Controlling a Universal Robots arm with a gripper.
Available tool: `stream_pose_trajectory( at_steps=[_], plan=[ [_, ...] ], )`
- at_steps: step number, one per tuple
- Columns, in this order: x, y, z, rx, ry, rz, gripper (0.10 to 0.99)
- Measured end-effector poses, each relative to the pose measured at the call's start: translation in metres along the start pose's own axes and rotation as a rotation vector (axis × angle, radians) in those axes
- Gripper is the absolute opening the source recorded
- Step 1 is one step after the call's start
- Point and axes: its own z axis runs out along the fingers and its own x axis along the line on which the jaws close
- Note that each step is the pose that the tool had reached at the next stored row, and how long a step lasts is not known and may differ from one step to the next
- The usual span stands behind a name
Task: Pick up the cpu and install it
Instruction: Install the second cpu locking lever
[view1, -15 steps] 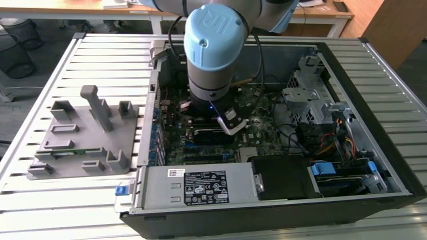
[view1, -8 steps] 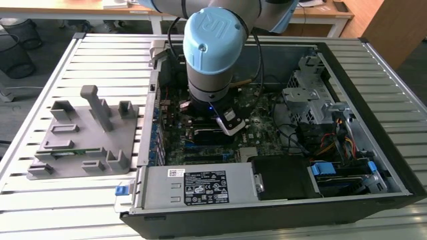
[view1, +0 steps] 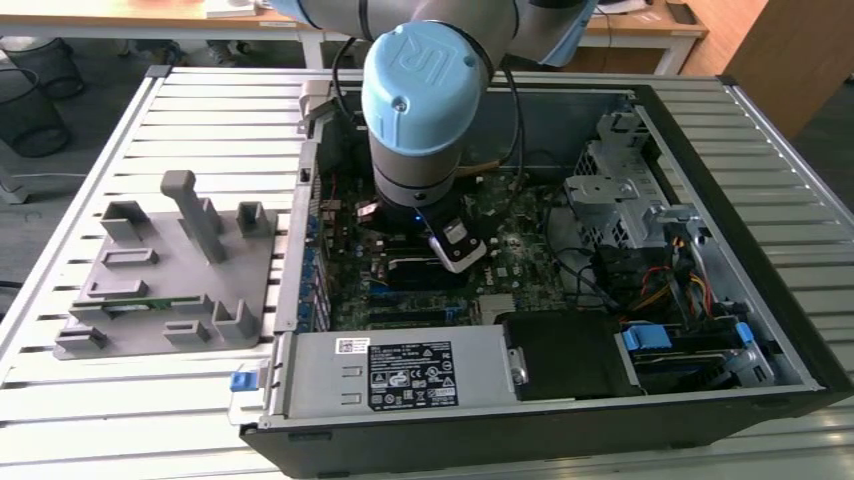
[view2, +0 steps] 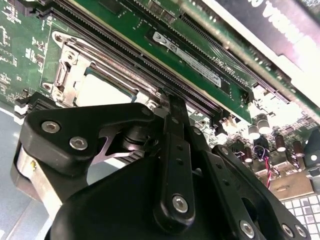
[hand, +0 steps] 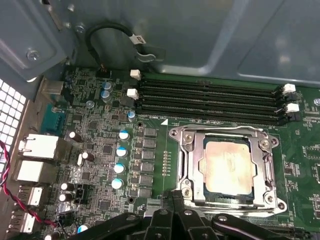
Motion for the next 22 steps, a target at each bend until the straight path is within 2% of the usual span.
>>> stream_pose_trajectory(
  at_steps=[5, 11, 15, 18, 22],
  plan=[
    [0.0002, 0.0002, -0.0005, -0.002, -0.0003, 0.0, 0.106],
    [-0.0001, 0.0038, -0.0099, -0.002, -0.0003, 0.0, 0.106],
    [-0.0002, 0.0042, -0.0109, -0.003, -0.0012, 0.0, 0.106],
    [-0.0002, 0.0047, -0.0129, -0.012, -0.0041, -0.001, 0.106],
    [-0.0003, 0.0061, -0.017, -0.018, -0.0045, -0.001, 0.106]
  ],
)
